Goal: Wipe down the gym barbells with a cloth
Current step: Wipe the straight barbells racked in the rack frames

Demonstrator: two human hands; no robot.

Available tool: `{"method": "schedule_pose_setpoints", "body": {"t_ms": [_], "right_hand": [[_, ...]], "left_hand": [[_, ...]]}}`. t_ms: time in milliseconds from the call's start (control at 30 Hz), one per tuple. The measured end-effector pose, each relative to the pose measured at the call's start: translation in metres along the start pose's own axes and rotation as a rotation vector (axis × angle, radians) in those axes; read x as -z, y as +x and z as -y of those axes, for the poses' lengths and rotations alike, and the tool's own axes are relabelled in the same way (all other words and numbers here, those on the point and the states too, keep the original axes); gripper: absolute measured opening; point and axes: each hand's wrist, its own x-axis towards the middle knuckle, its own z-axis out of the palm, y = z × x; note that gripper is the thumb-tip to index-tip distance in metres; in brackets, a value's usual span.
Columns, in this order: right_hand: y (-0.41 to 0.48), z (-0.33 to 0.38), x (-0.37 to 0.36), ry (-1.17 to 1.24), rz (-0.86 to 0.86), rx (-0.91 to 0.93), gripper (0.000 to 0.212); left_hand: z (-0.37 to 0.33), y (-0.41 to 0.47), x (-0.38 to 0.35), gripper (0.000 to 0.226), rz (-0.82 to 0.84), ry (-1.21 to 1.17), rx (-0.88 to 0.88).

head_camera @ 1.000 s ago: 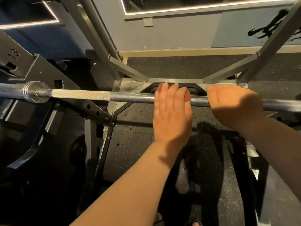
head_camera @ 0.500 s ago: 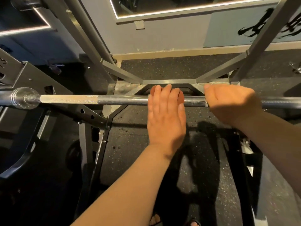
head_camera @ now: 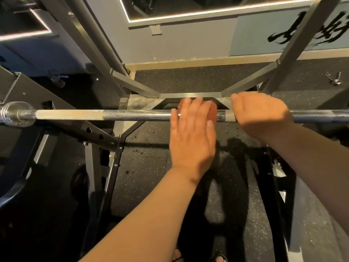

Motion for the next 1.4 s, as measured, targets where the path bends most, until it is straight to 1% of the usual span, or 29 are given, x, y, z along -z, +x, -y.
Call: {"method": "schedule_pose_setpoints", "body": {"t_ms": [67,100,167,267,333,367,400,467,533,600,667,733,833,900,967,1067,1133,1167,1233,1300,1333,1400], "right_hand": [[-0.012,0.0,0.005,-0.187,-0.053,-0.031,0.017],[-0.014,0.001,0.008,-0.186,-0.044,-0.056,0.021],[-0.015,0.007,0.011,-0.125,0.017,-0.067,0.033],[-0.018,0.011,0.017,-0.084,0.107,-0.069,0.039],[-0.008,0.011,0.026,0.056,0.24,-0.052,0.039],[-0.004,0.009,0.027,0.13,0.337,-0.055,0.038],[-0.002,0.008,0.027,0.205,0.387,-0.075,0.036],[0.004,0.011,0.032,0.228,0.441,-0.124,0.034],[0.006,0.011,0.036,0.149,0.494,-0.132,0.034],[0.004,0.012,0.037,0.14,0.514,-0.122,0.035],[0.003,0.011,0.039,0.159,0.539,-0.12,0.037],[0.004,0.01,0.04,0.193,0.573,-0.128,0.036],[0.006,0.009,0.04,0.224,0.582,-0.122,0.026],[0.007,0.008,0.039,0.234,0.59,-0.132,0.023],[0.008,0.008,0.039,0.246,0.593,-0.141,0.025],[0.007,0.008,0.037,0.245,0.589,-0.128,0.026],[0.006,0.006,0.036,0.236,0.572,-0.093,0.023],[0.004,0.005,0.034,0.236,0.568,-0.08,0.022],[0.003,0.004,0.034,0.239,0.57,-0.076,0.022],[0.004,0.004,0.032,0.243,0.57,-0.085,0.022],[0.005,0.005,0.032,0.243,0.57,-0.088,0.022],[0.007,0.006,0.031,0.259,0.566,-0.096,0.024]], "left_hand": [[0.006,-0.006,0.004,0.05,-0.034,-0.02,0.08],[0.004,-0.01,0.003,0.051,-0.046,-0.024,0.102],[-0.007,-0.015,-0.004,0.053,-0.052,-0.027,0.097],[-0.023,-0.001,-0.009,0.046,-0.023,-0.027,0.019],[-0.026,0.015,-0.005,0.038,0.004,0.018,-0.05],[-0.026,0.02,-0.003,0.035,0.022,0.034,-0.067],[-0.027,0.023,-0.002,0.033,0.033,0.034,-0.068],[-0.03,0.017,-0.004,0.035,0.031,-0.008,-0.041],[-0.033,0.0,-0.01,0.047,0.016,-0.038,-0.023],[-0.033,-0.016,-0.017,0.06,0.002,-0.002,-0.041],[-0.03,-0.021,-0.017,0.064,0.006,0.036,-0.071],[-0.028,-0.008,-0.01,0.059,0.027,0.01,-0.098],[-0.03,0.025,-0.003,0.04,0.029,-0.018,-0.08],[-0.033,0.034,-0.001,0.035,0.026,-0.013,-0.055],[-0.034,0.023,-0.004,0.033,0.028,-0.029,-0.084],[-0.022,-0.001,-0.003,0.05,0.043,0.057,-0.162],[-0.002,-0.007,0.0,0.056,0.015,0.132,-0.11],[0.007,-0.008,0.002,0.056,-0.021,0.147,-0.032],[0.011,-0.005,0.004,0.053,-0.103,0.09,0.154],[-0.007,-0.002,-0.002,0.052,-0.135,0.022,0.249],[-0.019,0.0,-0.007,0.053,-0.12,0.003,0.243],[-0.039,-0.001,-0.018,0.056,-0.057,0.001,0.132]]}}
